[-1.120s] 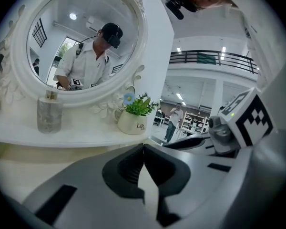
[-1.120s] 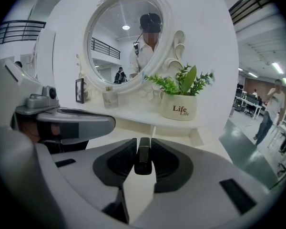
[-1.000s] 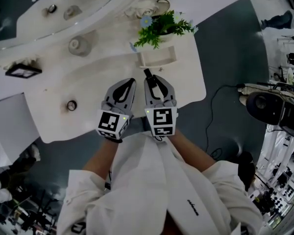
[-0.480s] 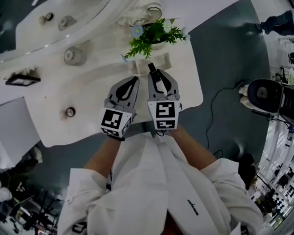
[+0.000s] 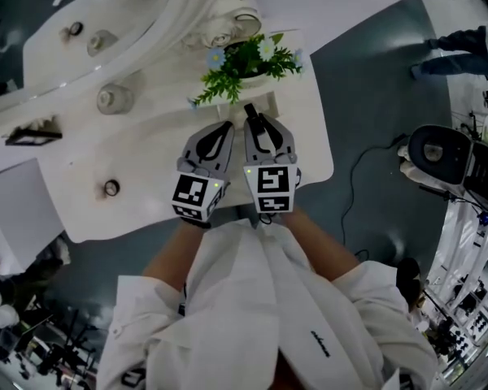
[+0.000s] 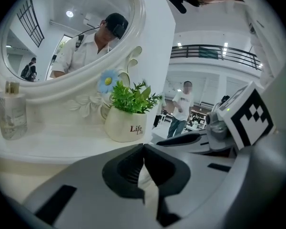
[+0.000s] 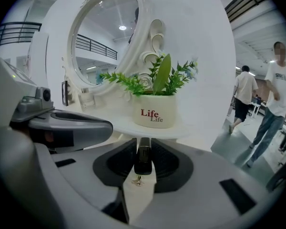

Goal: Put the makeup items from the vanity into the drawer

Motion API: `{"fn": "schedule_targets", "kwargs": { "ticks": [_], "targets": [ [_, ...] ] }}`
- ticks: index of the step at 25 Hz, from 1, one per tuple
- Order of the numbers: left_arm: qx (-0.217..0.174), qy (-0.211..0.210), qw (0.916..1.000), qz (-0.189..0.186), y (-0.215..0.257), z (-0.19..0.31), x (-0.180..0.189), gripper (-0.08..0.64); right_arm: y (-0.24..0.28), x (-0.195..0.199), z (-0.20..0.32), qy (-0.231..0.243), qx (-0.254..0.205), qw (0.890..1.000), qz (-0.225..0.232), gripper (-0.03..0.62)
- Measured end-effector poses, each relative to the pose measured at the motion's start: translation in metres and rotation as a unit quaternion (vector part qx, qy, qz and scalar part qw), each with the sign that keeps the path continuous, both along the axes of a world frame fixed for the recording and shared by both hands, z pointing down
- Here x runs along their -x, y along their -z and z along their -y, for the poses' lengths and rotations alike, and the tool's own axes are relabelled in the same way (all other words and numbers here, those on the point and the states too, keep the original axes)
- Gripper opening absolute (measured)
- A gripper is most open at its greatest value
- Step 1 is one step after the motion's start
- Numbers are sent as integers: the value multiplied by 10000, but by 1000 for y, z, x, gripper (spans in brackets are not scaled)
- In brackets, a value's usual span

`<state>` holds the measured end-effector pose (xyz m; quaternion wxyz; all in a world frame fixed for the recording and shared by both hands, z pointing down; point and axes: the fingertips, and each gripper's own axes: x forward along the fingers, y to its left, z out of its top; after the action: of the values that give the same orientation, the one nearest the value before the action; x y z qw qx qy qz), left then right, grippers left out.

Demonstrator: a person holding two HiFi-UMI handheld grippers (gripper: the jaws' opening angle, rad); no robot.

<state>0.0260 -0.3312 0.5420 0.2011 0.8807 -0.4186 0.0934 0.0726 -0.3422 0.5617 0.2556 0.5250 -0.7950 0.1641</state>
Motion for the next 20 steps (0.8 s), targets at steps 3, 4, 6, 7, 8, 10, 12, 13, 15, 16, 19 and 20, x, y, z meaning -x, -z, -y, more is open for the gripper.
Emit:
{"fn": "schedule_targets", "kwargs": {
  "ticks": [3, 4, 6, 7, 8, 10, 12, 13, 15, 16, 19, 20],
  "targets": [
    [11, 25, 10000, 12, -1, 1, -5, 28, -6, -4, 4, 44, 60, 10000, 10, 109],
    [16, 43, 10000, 20, -1, 0, -5, 28, -8, -4, 5, 60, 83, 9999, 16, 109],
    [25, 83, 10000, 39, -1, 0, -4, 28, -11, -4, 7, 94, 106, 9999, 21, 109],
    [29, 102, 9999, 46, -1, 1, -4, 28, -12, -4, 8, 114, 112, 9999, 17, 109],
    [32, 122, 9999, 49, -1, 1, -3, 28, -13, -5, 9, 132, 119, 9998, 9, 109],
    [26, 165, 9998, 49, 1, 1, -3, 28, -16, -6, 10, 149, 131, 9998, -8, 109],
    [9, 204, 9998, 47, 2, 1, -2, 28, -19, -7, 10, 139, 132, 9998, -35, 110],
    [1, 223, 9997, 46, 3, 1, -2, 28, -20, -8, 11, 127, 125, 9998, -40, 112],
    [-15, 263, 9996, 40, 4, 0, 0, 28, -21, -8, 13, 114, 81, 9999, -24, 114],
    [-20, 283, 9996, 35, 5, -1, 1, 28, -20, -8, 14, 121, 62, 9999, -8, 115],
    [-23, 335, 9994, 32, 5, -4, 5, 28, -20, -5, 15, 200, 67, 9998, 59, 135],
    [-24, 349, 9994, 35, 5, -5, 6, 28, -19, -3, 13, 245, 81, 9996, 96, 163]
  ]
}}
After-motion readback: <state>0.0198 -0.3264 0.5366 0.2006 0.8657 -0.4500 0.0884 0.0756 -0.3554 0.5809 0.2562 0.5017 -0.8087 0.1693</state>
